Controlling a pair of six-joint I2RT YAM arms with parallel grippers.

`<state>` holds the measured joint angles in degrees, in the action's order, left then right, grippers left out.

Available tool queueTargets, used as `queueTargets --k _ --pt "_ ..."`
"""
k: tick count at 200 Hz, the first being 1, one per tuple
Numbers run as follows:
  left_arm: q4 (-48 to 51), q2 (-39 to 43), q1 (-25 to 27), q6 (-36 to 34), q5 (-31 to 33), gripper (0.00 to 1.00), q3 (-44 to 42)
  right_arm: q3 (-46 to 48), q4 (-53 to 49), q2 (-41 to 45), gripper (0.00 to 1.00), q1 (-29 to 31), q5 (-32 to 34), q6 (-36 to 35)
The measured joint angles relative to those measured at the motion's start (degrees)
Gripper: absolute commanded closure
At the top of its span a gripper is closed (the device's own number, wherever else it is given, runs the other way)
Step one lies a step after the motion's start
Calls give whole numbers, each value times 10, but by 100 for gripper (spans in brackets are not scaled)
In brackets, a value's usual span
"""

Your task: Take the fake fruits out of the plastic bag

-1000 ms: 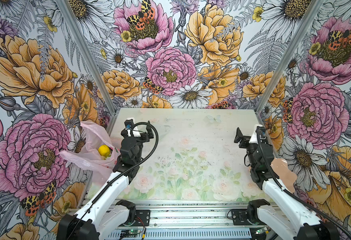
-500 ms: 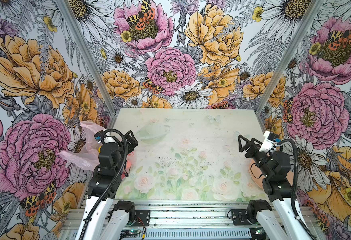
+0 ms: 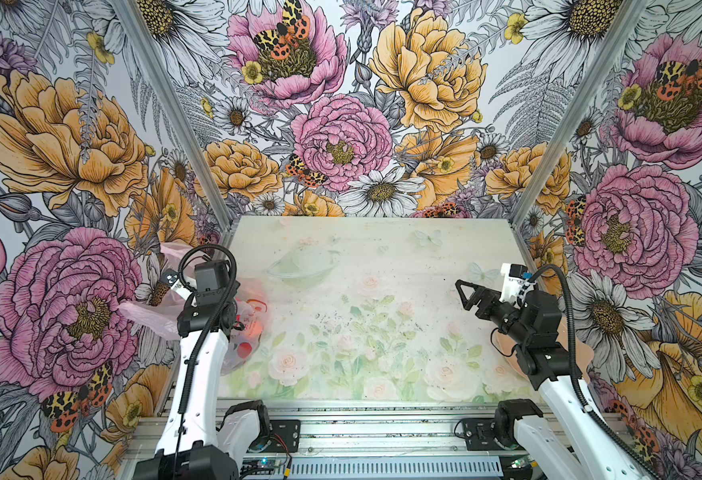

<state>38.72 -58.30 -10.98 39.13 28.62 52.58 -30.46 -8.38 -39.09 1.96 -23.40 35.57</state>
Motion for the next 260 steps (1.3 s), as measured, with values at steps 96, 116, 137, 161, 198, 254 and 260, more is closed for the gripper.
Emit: queueTargets --k 96,116,137,161,198,254,260 --pt "-92 -117 72 -12 -115 88 43 3 -38 27 7 0 30 0" --pt "-102 -131 123 -33 -120 98 73 0 -54 19 7 0 52 3" --pt "-110 -154 179 -57 -125 100 103 -6 -63 14 8 0 66 11" --pt "-112 -188 246 -89 -130 100 136 -13 -68 15 8 0 74 19" --pt "-112 -252 351 -134 -139 100 197 -21 -78 24 9 0 82 28" --pt "-124 -354 518 -188 -149 100 306 -31 -90 31 9 0 87 44" --pt "-125 -365 531 -192 -150 100 315 -31 -92 31 9 0 88 45"
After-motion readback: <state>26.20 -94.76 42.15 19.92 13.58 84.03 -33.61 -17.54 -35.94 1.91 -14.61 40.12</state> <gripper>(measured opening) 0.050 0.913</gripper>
